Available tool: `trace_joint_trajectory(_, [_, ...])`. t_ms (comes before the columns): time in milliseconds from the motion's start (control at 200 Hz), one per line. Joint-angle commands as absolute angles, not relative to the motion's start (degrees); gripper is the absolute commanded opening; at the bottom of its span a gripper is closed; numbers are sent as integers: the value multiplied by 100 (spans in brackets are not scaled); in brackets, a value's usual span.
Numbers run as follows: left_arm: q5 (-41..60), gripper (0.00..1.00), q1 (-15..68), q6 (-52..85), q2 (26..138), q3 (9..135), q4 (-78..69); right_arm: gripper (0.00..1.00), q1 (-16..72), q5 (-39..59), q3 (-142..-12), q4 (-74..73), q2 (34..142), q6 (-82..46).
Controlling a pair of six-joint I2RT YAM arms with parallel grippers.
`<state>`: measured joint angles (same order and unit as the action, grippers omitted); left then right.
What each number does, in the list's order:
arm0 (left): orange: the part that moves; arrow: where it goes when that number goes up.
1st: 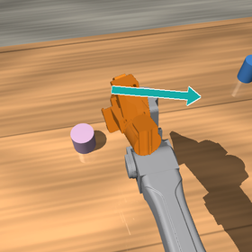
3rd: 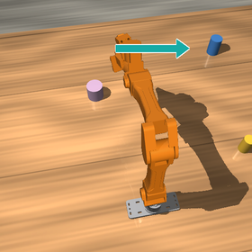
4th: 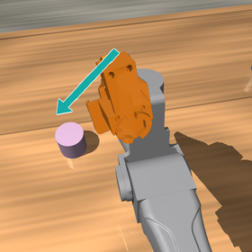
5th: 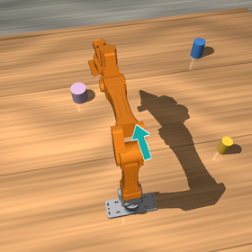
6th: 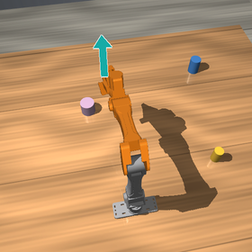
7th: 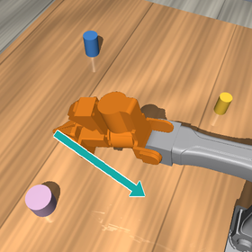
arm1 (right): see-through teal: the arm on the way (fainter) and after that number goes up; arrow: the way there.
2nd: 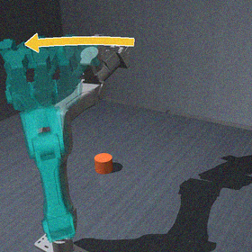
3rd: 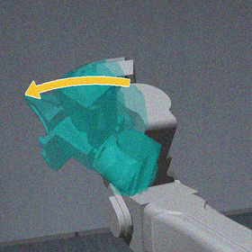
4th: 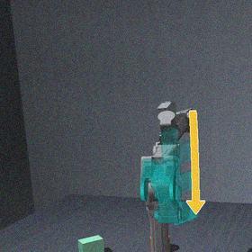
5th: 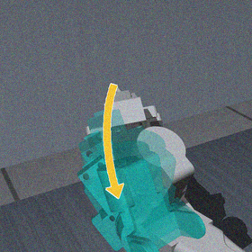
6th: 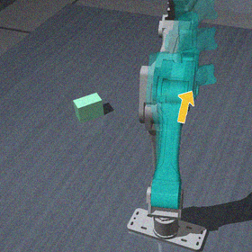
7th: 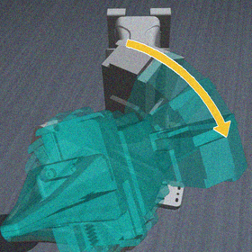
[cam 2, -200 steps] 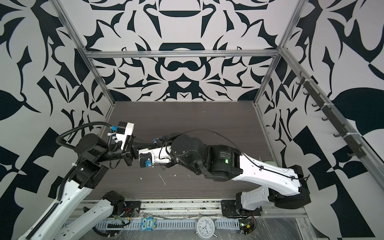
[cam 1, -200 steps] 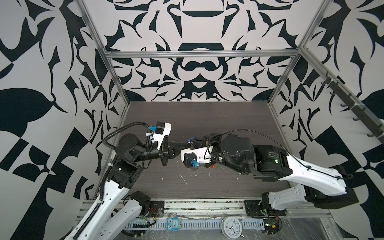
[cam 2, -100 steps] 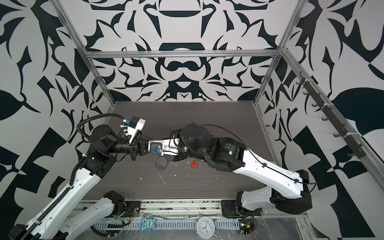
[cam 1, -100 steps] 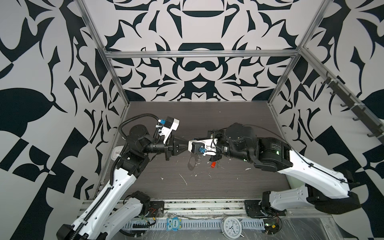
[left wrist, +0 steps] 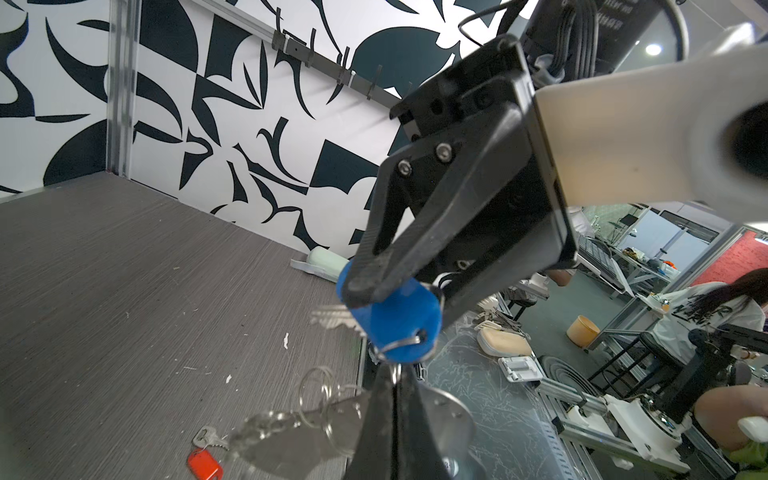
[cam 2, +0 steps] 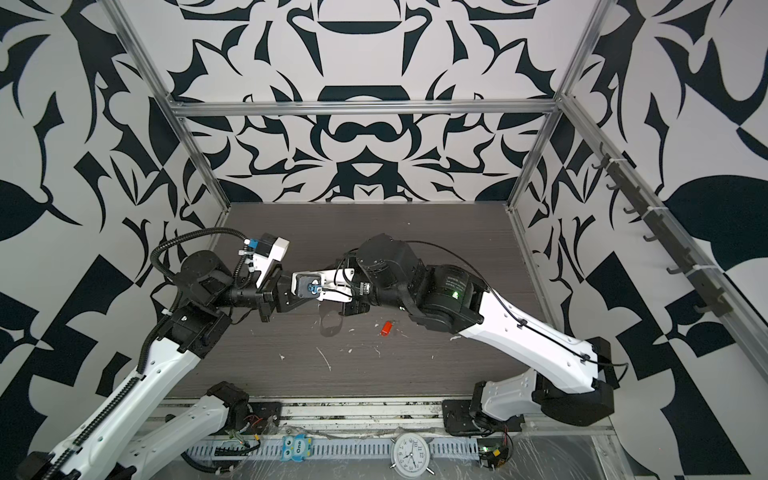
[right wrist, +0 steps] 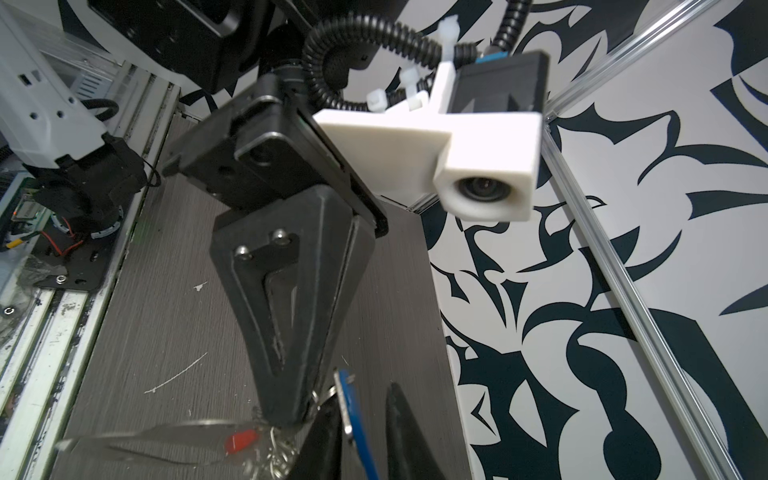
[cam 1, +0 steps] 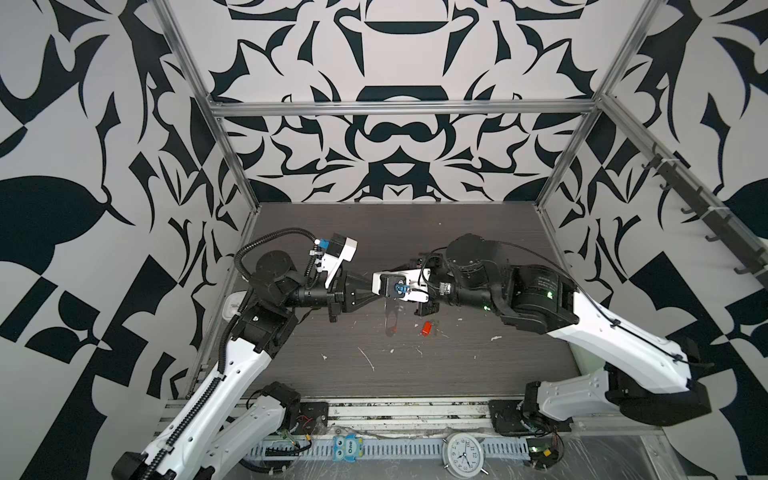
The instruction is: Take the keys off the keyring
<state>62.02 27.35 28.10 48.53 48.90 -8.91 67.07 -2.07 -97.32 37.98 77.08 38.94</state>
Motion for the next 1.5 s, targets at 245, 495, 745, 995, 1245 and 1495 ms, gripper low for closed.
trace_joint_trajectory(245, [6394, 0, 2900, 3129, 4641, 4659, -1886, 31, 6719, 234, -9995, 3153, 8224, 3591])
trace_joint_trajectory(495, [6320, 0, 2900, 3155, 4579, 4583, -1971, 40, 6720, 168, -10129, 3260, 8337, 3594])
trace_joint_trajectory(745, [6272, 0, 2900, 3164, 4570, 4507, -2052, 44, 6715, 70, -10239, 3304, 8428, 3595])
trace_joint_trajectory(995, [5970, 0, 2901, 3190, 4477, 4366, -2223, 49, 6720, -176, -10596, 3513, 8679, 3527])
trace_joint_trajectory(1245, [5662, 0, 2900, 3454, 4390, 4080, -2906, 50, 6717, -264, -10799, 3439, 8876, 3353])
trace_joint_trajectory(1495, [5419, 0, 2900, 3394, 4242, 3896, -3050, 50, 6796, -600, -10717, 2943, 8809, 3234])
